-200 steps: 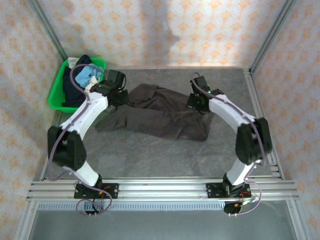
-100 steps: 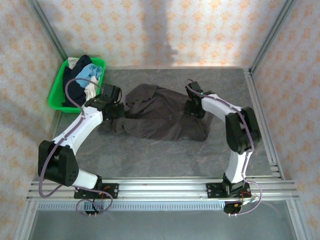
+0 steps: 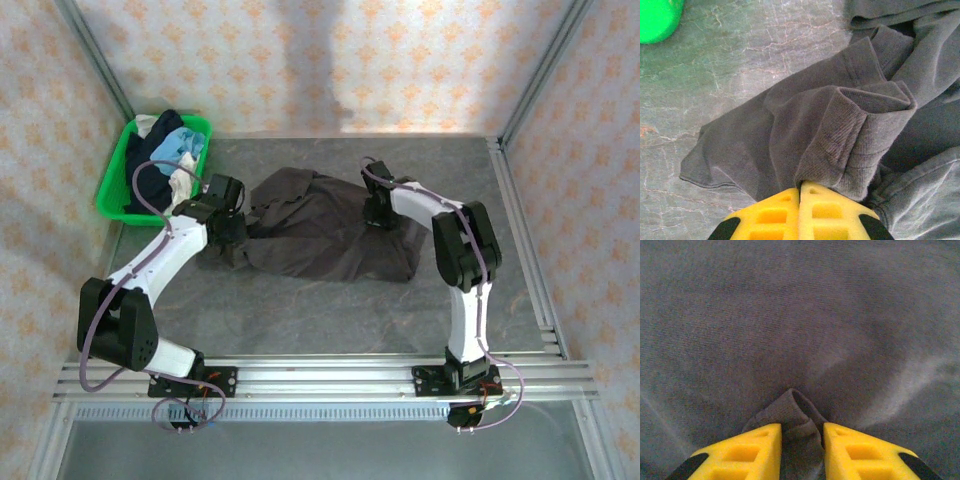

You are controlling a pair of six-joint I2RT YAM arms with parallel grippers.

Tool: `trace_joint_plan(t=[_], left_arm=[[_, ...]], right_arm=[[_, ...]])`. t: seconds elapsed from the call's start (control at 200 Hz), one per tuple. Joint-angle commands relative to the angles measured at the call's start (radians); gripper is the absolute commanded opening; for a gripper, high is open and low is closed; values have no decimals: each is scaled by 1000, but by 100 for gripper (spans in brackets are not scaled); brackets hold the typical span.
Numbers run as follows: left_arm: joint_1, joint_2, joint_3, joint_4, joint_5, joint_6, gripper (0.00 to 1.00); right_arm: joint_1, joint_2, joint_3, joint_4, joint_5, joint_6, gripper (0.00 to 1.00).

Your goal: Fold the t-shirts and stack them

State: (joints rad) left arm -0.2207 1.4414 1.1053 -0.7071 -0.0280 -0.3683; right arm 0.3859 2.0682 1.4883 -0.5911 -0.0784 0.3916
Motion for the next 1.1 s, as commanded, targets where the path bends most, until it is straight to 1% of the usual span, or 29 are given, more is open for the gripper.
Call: trace_joint_plan(t=[0.0,0.055,0.175,0.355,0.465,0.54,0.586,0.691,0.756,0.826,0.906,1.001,1.096], left_arm=[[4,-60,80,-46,-47,-10,0],[4,-81,122,-71,-50,-13,0],[4,-170,215,-115,-66,-33,0],[4,-349,342,-156,-101,-46,0],[4,-448,436,-156,-78,-28,0],[3,-495,494,-134,-30,-6,0],[4,-509,530,-131,-21,-2,0],[4,-504,552,-119,-21,10,0],[3,-482,516,-86,-3,17,0],[3,-436,466,-32,15,15,0],[3,-359,441,17,23,23,0],[4,-252,459,57,33,44,0],[4,-170,481,62,74,58,0]], right_arm=[[6,-20,48,-61,48,-13,10],[6,-70,49,-80,62,-26,0],[6,-233,20,-136,81,-41,0],[7,-620,-75,-207,79,-60,0],[8,-828,-43,-282,53,-106,0],[7,-924,8,-341,32,-141,0],[8,-958,40,-369,23,-157,0],[8,-961,57,-404,51,-160,0],[8,-933,17,-377,63,-156,0],[4,-890,-15,-343,111,-134,0],[-13,-786,-14,-310,134,-117,0],[-33,-690,20,-285,124,-116,0],[-43,-615,41,-289,172,-114,0]])
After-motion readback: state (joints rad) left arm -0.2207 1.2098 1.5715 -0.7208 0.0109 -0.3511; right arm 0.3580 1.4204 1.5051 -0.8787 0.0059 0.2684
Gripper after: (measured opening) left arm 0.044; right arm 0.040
